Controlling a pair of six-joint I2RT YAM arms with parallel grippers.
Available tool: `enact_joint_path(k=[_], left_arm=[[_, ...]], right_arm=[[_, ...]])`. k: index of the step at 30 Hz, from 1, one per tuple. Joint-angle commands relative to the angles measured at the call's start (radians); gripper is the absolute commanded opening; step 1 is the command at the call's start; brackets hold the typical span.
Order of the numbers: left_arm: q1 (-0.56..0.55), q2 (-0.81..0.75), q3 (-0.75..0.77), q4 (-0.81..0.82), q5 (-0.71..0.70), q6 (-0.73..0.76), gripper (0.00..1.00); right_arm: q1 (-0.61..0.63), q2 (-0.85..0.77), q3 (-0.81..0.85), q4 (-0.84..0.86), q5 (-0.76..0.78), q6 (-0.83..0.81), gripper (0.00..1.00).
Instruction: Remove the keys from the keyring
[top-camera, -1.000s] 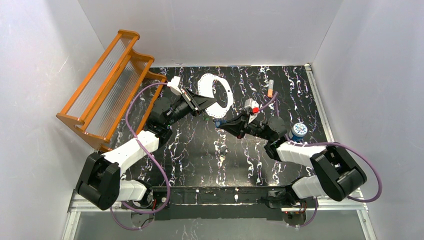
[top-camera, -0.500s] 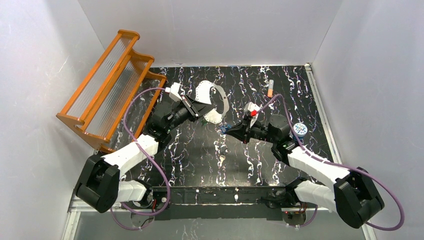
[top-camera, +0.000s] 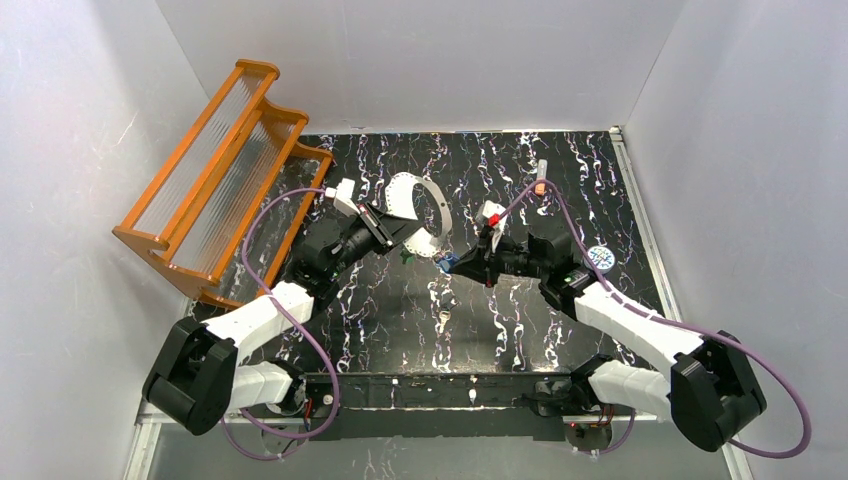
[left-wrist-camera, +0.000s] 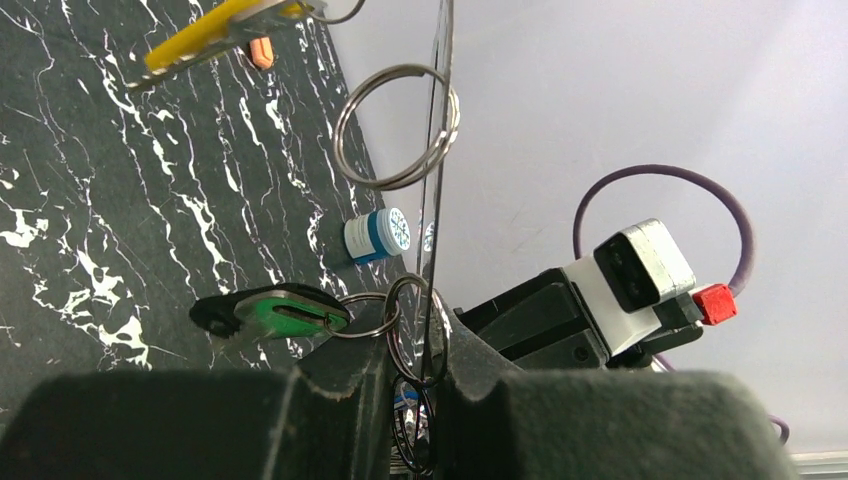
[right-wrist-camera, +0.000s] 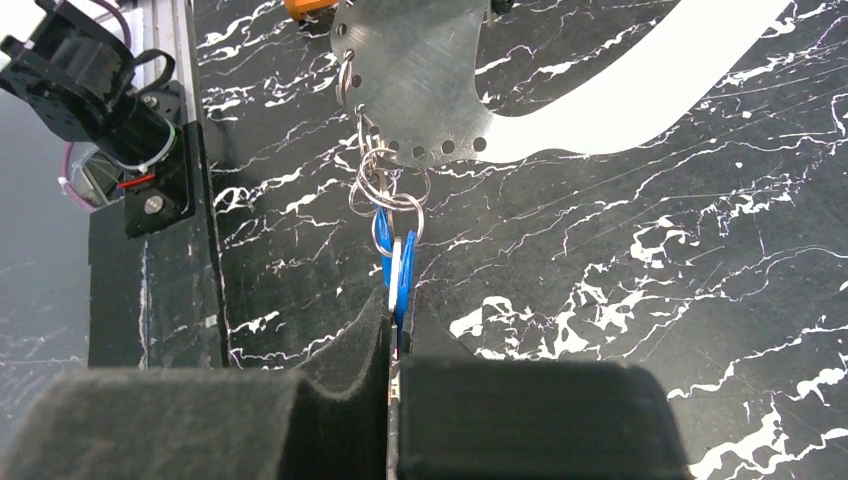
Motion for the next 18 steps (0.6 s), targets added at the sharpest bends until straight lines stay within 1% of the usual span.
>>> enact_joint_path(k=[1, 2, 8, 11, 15, 18], left_arm=[[0.009, -0.032, 0.038, 0.080, 0.010, -0.005, 0.00], [0.009, -0.034, 0.043, 0.085, 0.014, -0.012, 0.00], [0.009, -0.040, 0.065, 0.097, 0.038, -0.055, 0.00], [0.007, -0.041, 0.084, 0.102, 0.052, -0.072, 0.00], [0.006, -0.041, 0.108, 0.104, 0.073, -0.086, 0.00], [0.005, -0.045, 0.113, 0.104, 0.080, -0.092, 0.00]], right_arm=[[-0.008, 0.011, -0.020, 0.190, -0.030, 0.073, 0.08], [-0.007, 0.016, -0.028, 0.221, -0.029, 0.085, 0.11], [-0.008, 0.055, -0.056, 0.364, -0.041, 0.140, 0.18], [-0.007, 0.075, -0.076, 0.436, -0.040, 0.169, 0.26], [-0.007, 0.100, -0.088, 0.518, -0.032, 0.194, 0.30], [-0.006, 0.117, -0.083, 0.541, -0.027, 0.196, 0.30]])
